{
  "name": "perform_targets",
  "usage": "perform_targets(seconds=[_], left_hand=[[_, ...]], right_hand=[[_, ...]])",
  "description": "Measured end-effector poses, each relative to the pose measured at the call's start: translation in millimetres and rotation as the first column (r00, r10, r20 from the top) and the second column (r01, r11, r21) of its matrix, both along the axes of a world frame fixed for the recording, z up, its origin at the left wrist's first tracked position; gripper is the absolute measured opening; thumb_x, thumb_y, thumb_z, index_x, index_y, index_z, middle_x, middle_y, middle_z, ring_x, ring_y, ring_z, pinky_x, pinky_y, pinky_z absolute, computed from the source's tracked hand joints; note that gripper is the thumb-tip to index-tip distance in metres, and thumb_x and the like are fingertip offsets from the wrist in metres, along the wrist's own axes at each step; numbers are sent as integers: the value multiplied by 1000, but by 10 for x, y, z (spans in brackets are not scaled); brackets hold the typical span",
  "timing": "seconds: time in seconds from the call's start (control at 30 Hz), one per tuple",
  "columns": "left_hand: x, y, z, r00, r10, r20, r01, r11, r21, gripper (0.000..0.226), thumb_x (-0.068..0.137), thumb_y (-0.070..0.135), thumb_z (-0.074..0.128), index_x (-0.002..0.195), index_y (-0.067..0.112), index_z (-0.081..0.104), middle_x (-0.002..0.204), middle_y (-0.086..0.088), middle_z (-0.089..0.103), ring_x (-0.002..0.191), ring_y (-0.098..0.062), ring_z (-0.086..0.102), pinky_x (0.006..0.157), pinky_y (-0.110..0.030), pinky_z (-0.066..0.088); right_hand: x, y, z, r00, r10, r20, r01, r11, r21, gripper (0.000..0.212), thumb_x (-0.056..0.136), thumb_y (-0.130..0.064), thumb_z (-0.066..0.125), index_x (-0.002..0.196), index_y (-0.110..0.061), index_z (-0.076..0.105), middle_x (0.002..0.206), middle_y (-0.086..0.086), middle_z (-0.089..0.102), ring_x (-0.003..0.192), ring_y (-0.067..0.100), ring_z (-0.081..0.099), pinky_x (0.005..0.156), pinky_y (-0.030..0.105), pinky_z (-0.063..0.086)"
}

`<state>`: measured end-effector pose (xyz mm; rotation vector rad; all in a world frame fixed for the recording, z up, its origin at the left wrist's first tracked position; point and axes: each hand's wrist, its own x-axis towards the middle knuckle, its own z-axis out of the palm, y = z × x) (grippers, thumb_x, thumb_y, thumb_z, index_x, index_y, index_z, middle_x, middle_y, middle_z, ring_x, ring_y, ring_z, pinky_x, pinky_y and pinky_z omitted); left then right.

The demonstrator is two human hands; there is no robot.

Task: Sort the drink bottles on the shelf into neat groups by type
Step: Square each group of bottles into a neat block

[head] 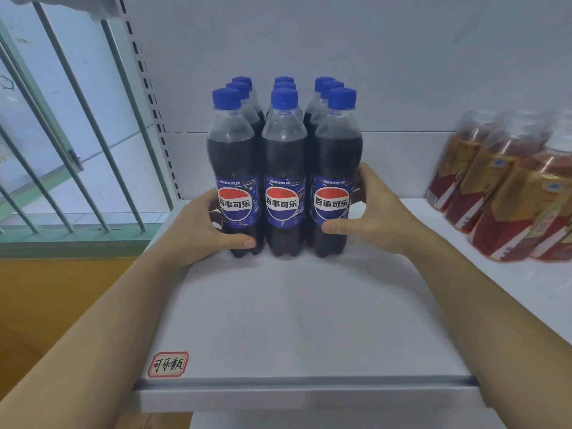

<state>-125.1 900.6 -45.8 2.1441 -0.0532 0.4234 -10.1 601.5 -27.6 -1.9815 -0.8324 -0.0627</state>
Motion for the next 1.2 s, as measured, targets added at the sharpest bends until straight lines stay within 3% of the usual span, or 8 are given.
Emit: perform_targets(seconds=[0.27,0.53,0.73,0.9,0.97,1.03,1.1,1.2], left_hand=[[-15,-1,-7,999,23,39,-25,998,65,83,43,72,91,117,58,57,112,26,72,95,-3,71,78,-30,59],[-7,-3,-3,999,10,36,-13,997,71,83,43,67,93,118,53,59,112,22,73,94,-8,72,81,-34,60],[15,-19,-27,999,-1,38,0,999,38,78,49,57,94,118,52,58,113,23,72,96,-6,71,78,-26,59],[-5,37,16,999,6,-44,-3,998,61,70,55,55,85,120,42,60,111,16,73,99,-16,69,85,-40,59],[-13,60,81,997,82,-4,-82,994,-67,53,71,64,63,106,25,63,98,9,72,89,-16,67,87,-47,56],[42,63,159,973,223,63,-179,895,-409,61,84,76,37,90,20,60,89,3,70,87,-17,66,91,-46,52],[170,27,226,957,291,6,-221,737,-639,77,92,79,18,107,19,64,110,0,71,110,-20,65,106,-50,46],[308,-133,211,986,109,-125,-166,630,-758,83,97,76,16,143,18,53,144,-2,60,136,-27,54,118,-53,33]], right_hand=[[-25,-24,32,999,28,-17,-28,1000,-9,89,66,-38,93,139,-32,41,125,-14,60,105,8,64,91,40,59],[-13,-26,26,1000,21,-10,-22,1000,-19,90,67,-39,93,140,-35,39,127,-13,60,106,8,64,90,39,59],[0,-34,22,998,40,-46,-41,999,-10,88,68,-37,92,136,-42,37,127,-19,58,107,6,63,89,34,59],[7,-103,75,994,57,-97,-60,998,-31,84,65,-43,93,132,-35,42,122,-10,62,104,9,65,84,34,60],[63,-169,115,988,56,-145,-38,991,126,56,82,-44,78,127,-31,47,118,2,65,101,14,67,88,41,59],[127,-153,138,961,47,-271,76,901,426,40,100,-47,52,129,-20,53,119,13,65,106,22,66,97,50,55],[201,-19,135,892,76,-445,227,778,586,49,105,-50,38,133,-14,57,126,14,65,119,26,63,107,53,47],[190,298,86,795,127,-593,267,805,530,49,105,-51,38,129,-19,67,127,4,70,122,25,63,107,48,48]])
